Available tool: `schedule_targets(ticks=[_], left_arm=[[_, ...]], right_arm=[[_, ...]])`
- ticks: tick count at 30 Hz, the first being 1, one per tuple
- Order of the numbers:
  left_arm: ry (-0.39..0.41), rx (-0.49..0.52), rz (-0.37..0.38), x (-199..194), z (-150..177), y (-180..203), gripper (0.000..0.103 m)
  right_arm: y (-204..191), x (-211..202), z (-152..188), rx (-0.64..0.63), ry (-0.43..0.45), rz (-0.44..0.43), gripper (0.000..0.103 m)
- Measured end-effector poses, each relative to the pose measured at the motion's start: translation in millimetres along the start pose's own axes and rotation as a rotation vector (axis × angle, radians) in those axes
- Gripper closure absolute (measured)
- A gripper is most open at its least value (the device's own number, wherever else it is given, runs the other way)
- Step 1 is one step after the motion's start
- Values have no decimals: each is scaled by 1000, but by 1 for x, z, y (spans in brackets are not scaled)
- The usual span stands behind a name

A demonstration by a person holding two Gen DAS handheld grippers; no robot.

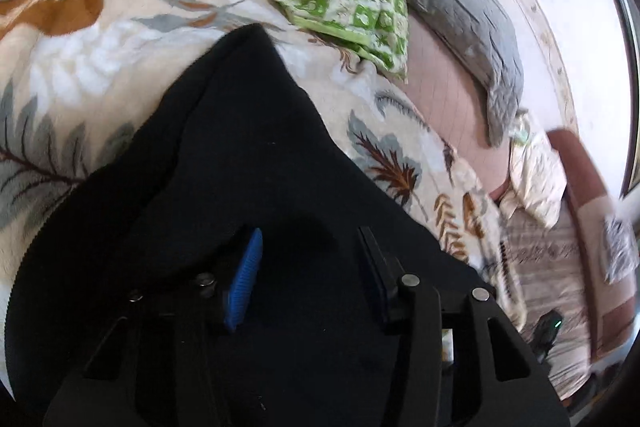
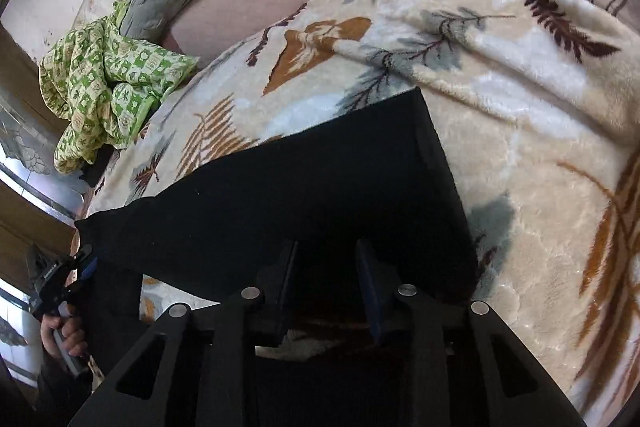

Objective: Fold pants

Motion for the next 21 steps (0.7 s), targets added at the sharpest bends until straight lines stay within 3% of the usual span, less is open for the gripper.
schedule_targets(ticks=[1,3,6,8,10,18,21], left_arm=[[19,37,3,-1,2,4,51],[52,98,22,-2,8,9,39],[95,156,19,-4,13,17,29],[93,172,34,-3,13,21,20],[95,191,34,-2,13,23,18],[112,236,-32,1,16,30,17],[115,263,-82,4,18,33,17]], right_arm=[[-2,0,1,-12,1,2,68],[-9,1,4,-34,-2,-25,46],[-21,3,5,-88,-19,-33,27],[-28,5,8,-133,-24,-10,23],[-32,7,9,-165,-21,11,22],[-27,3,4,-54,24,-53,19],[-29,6,5,-89,7,-48,19]])
Point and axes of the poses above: each gripper's, at about its wrist camera, not at the fingertips, and x roughly the way its jaws point, y to its right, z to its underside, the point moved 8 cm from there along x, roughly the way its jaws point, and after that the axes turned 5 degrees about -z, right-handed, at the moved point
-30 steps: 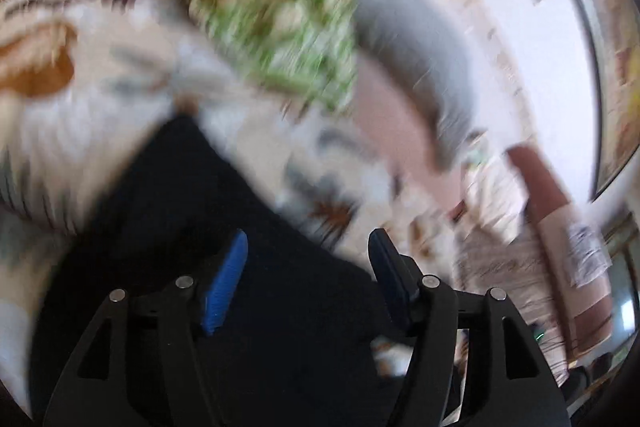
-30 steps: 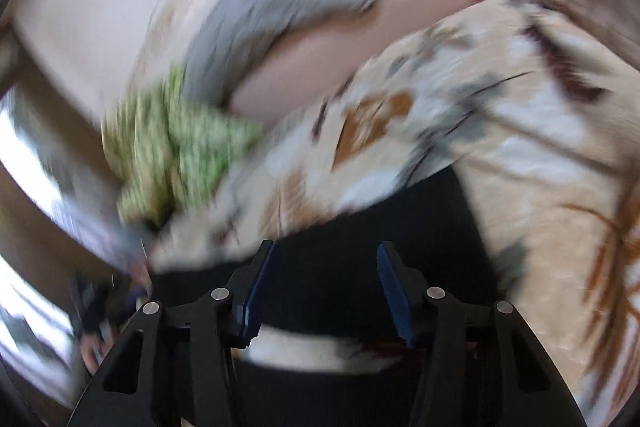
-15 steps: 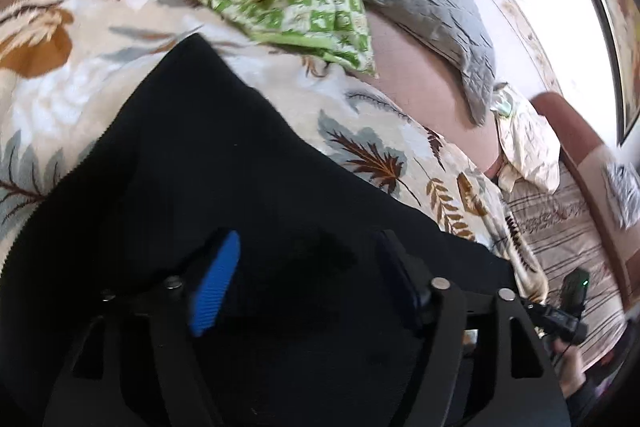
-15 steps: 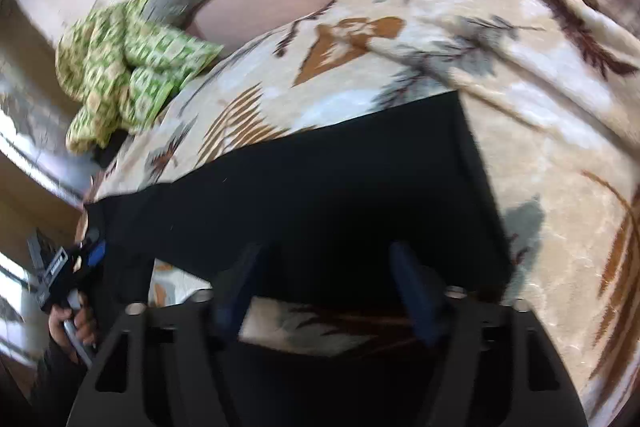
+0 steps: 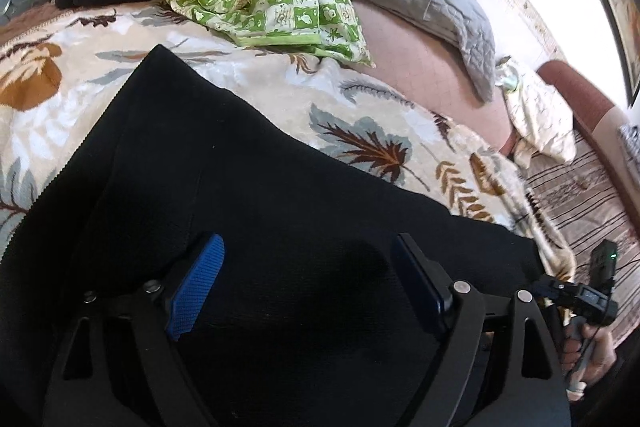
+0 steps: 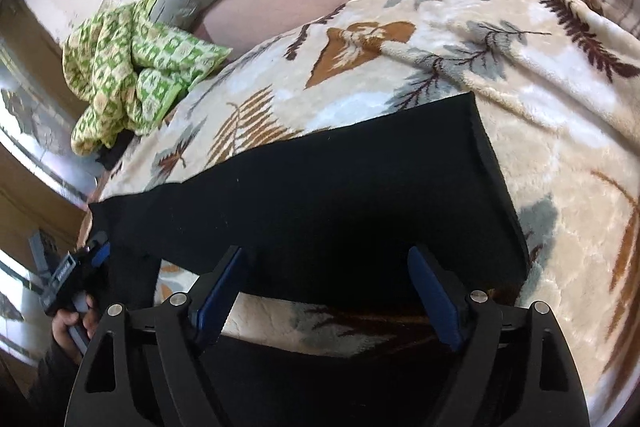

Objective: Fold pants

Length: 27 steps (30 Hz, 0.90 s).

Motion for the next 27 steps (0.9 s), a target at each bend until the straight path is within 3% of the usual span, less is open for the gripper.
schedule_targets(ticks=[6,13,27], left_arm=[[-16,100,-135,7,5,9,17],[-23,233,-315,14,14,17,16],[-23,229,-315,13,13,16,15]], right_arm=[[-10,7,5,-102,-26,67,14],[-12,8,8,-133,-31,85,14],[-12,9,9,-146,-37,89,14]])
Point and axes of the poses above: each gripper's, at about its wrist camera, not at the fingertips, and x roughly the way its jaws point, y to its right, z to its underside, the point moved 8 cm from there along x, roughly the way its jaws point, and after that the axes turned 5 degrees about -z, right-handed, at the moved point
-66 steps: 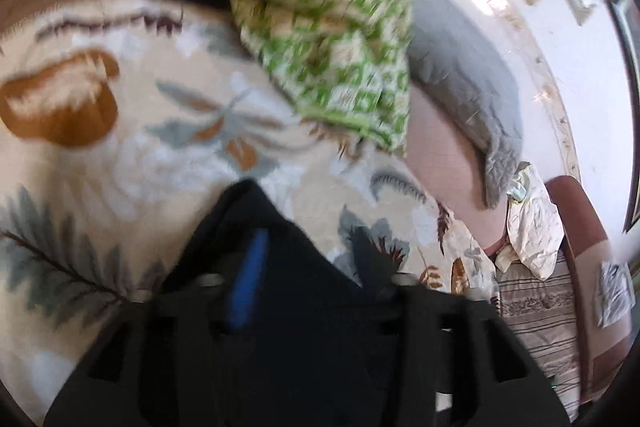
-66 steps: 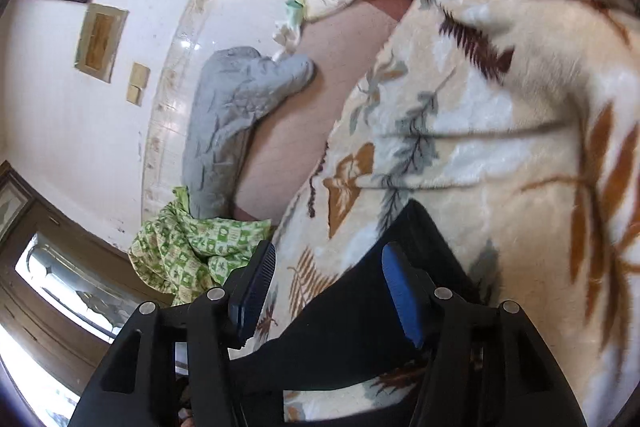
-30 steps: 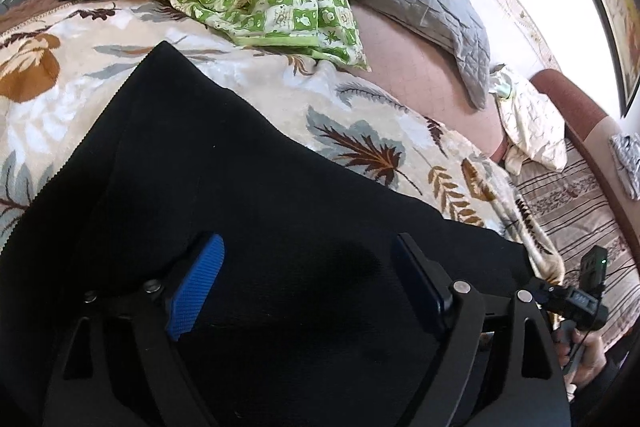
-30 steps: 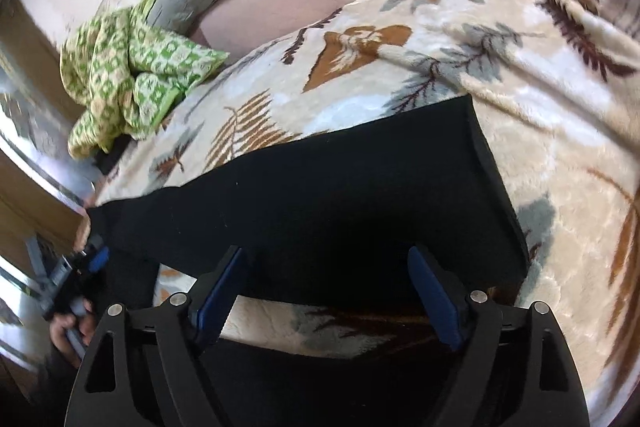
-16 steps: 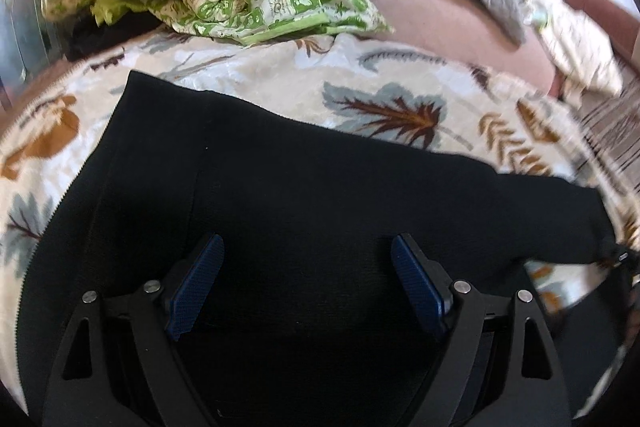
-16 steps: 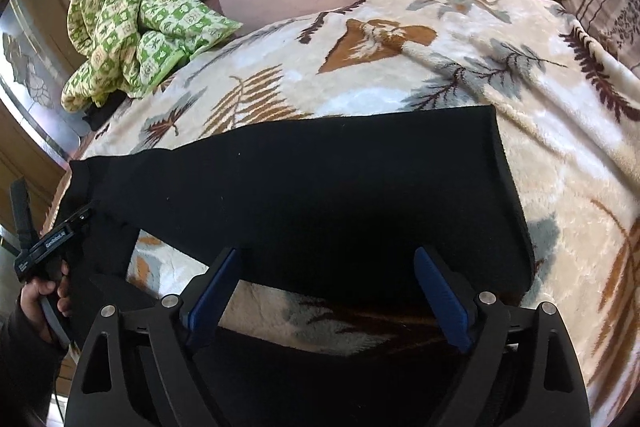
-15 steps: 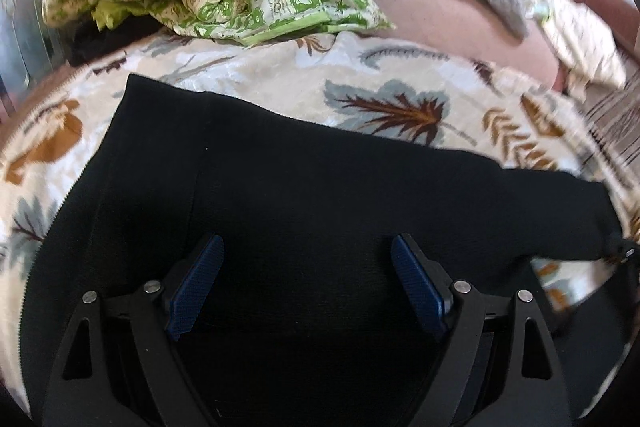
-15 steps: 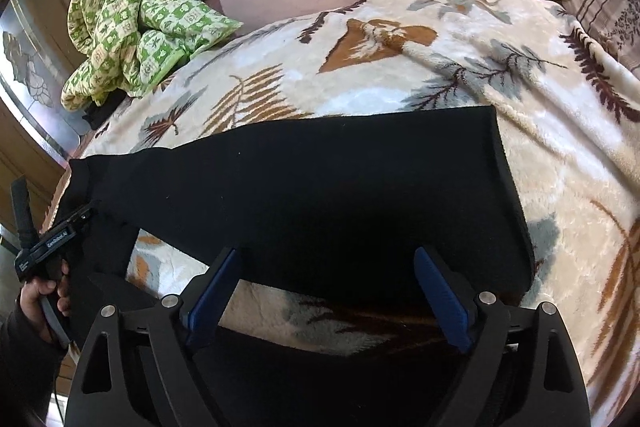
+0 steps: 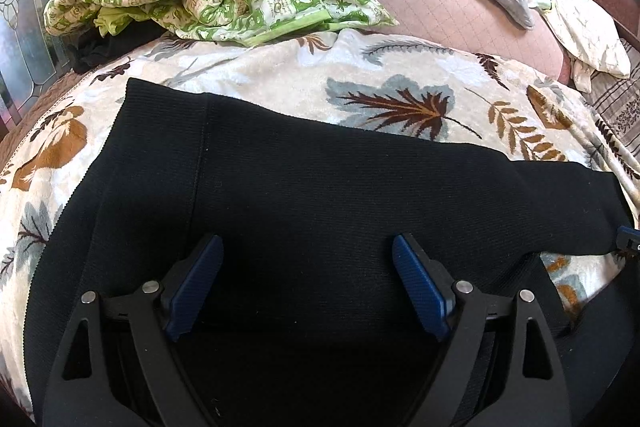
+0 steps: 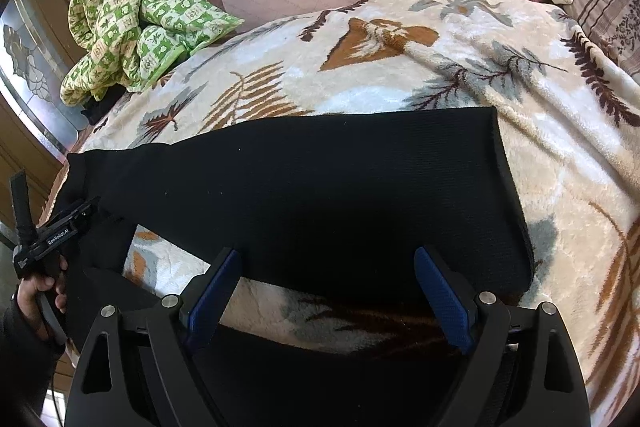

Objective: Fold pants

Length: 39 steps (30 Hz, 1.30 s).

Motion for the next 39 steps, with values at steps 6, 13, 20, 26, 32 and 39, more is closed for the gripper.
schedule_targets(ticks=[6,13,20,26,32,39], left_arm=[[0,0,0,0,0,0,15],[-3,-2,6,0,0,-1,14],[-10,1,55,1,0,0,6],[-2,-13,87,-1,-1,0,4],[-16,-49,180,-1,-5,-1,0],[-7,-94,238,-3,-6,-5,0]], right_arm=[[0,-4,2,-3,-3,-12,14],[0,-3,2,-1,-2,-6,14],[4,-8,-1,44,10,-66,14],[34,-77,-33,200,305,-112,15],[84,-110,-34,340,439,16,14],[71,-89,-47,190,386,115,15]])
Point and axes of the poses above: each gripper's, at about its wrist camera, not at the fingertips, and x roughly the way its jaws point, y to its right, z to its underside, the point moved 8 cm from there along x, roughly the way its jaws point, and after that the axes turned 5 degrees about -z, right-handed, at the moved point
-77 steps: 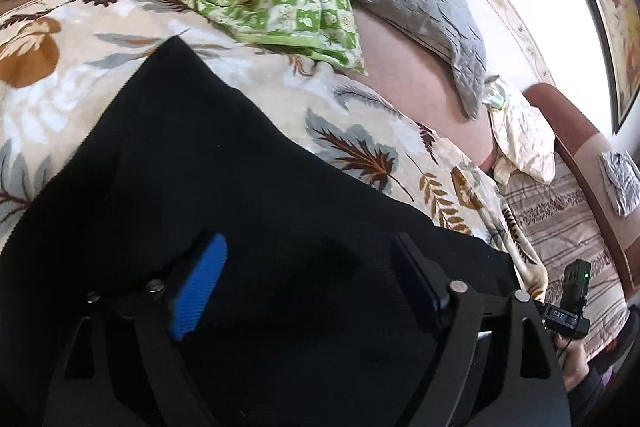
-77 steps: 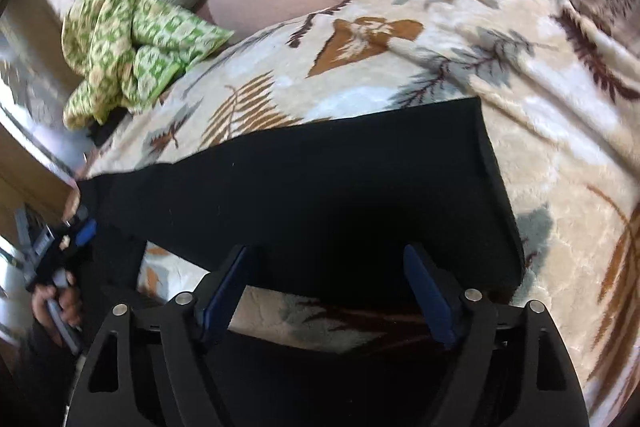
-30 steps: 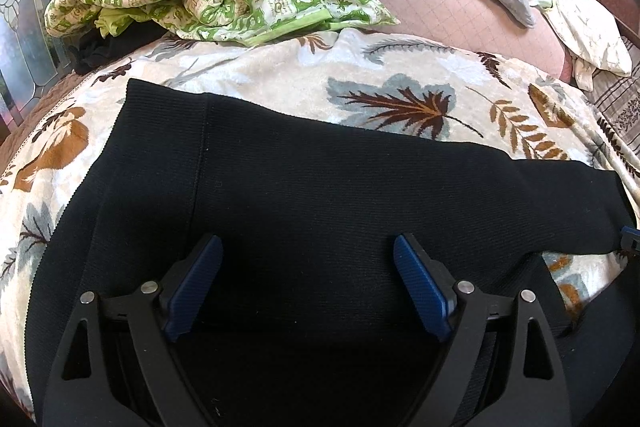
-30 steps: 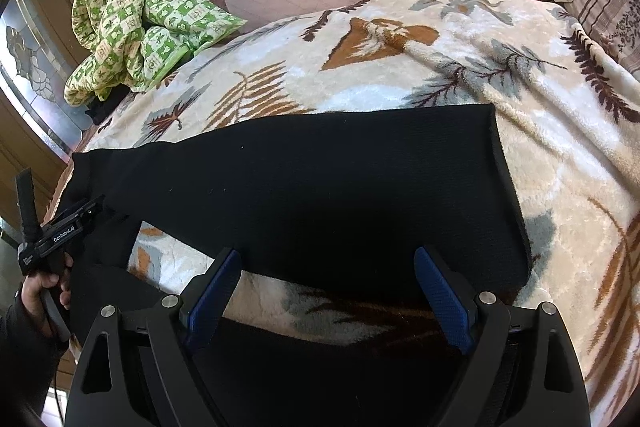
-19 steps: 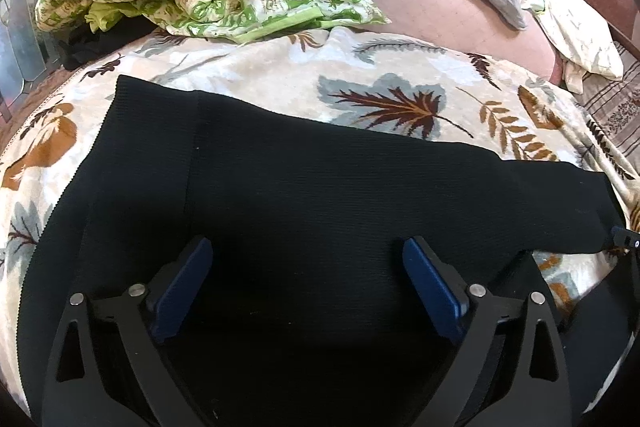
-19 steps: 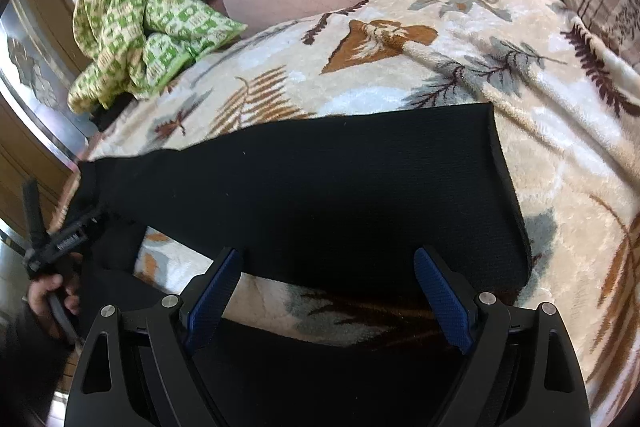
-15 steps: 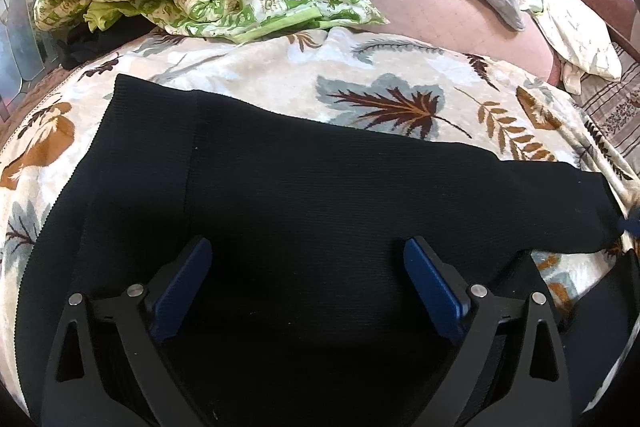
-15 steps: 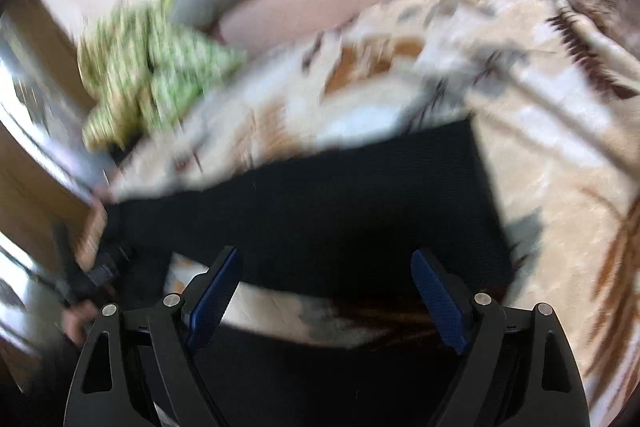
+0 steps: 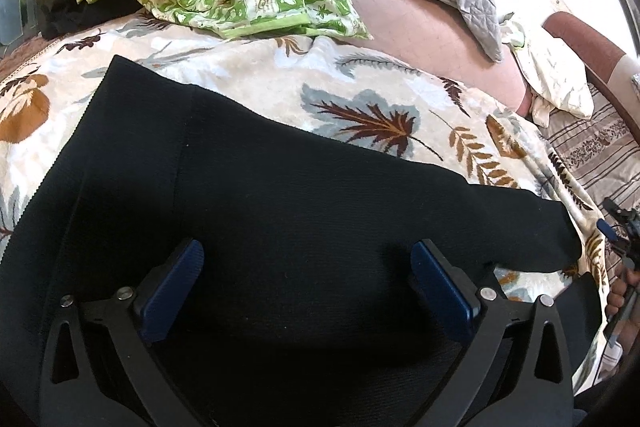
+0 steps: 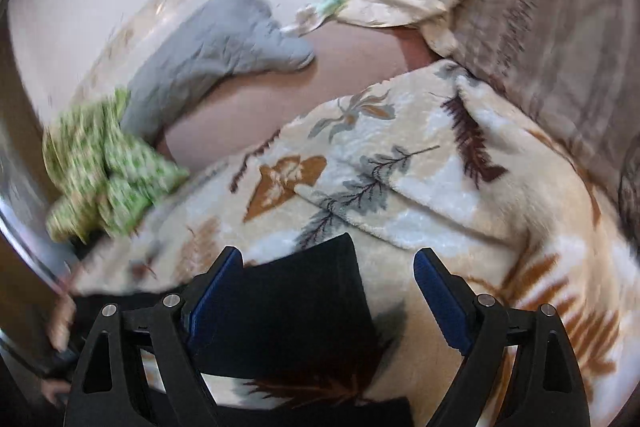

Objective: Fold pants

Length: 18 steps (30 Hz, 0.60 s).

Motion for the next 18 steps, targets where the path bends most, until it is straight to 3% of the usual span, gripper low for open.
schedule_targets(ticks=[3,8,11,14,18], left_arm=[[14,1,-7,-1,1,0,0],[19,0,-7,0,0,1,0],[19,3,-10,1,0,-1,0],[18,2,-8,1,0,-1,0],[19,2,-8,2,0,-1,0]], right_arm=[[-5,22,6,-78,-72,34,23],[1,57,12,-68,-196,-10,46],[9,69,7,-32,-213,-65,61],[15,75,1,12,-209,-117,62],[18,89,3,-20,-246,-93,64]])
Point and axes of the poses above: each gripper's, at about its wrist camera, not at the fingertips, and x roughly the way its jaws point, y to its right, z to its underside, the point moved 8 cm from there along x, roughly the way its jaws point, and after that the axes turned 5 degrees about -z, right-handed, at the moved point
